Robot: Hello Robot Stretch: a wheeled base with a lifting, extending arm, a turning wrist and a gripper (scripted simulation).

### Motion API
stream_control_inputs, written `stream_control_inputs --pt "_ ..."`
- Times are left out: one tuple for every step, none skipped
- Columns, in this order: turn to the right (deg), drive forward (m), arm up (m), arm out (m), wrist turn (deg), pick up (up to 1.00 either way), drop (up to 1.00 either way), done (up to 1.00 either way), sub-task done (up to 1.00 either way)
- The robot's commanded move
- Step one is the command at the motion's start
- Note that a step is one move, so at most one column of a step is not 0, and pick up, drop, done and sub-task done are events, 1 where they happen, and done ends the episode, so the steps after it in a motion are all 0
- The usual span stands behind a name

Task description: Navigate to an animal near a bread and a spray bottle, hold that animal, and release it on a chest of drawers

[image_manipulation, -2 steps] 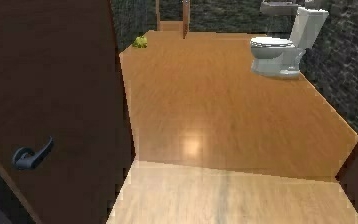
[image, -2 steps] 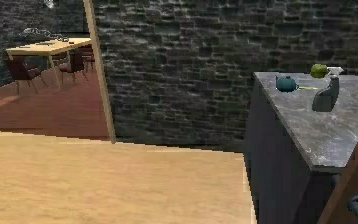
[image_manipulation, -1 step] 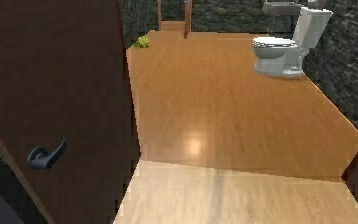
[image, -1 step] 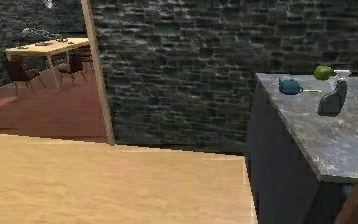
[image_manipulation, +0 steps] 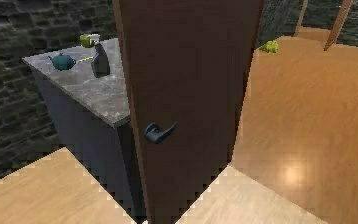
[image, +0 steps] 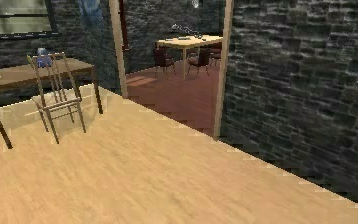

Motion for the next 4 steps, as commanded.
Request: stream_control_inputs --pt "0.0 0.1 0.0 0.0 0.0 0.0 0.0 0.0 0.0" --pt "45.0 0.0 0.0 0.0 0.0 0.0 0.0 0.0 0.0" --pt "-45.0 0.0 0.0 0.0 0.0 0.0 0.0 0.0 0.0" --pt "-3.0 0.0 0.0 0.0 0.0 0.0 0.0 0.0 0.0"
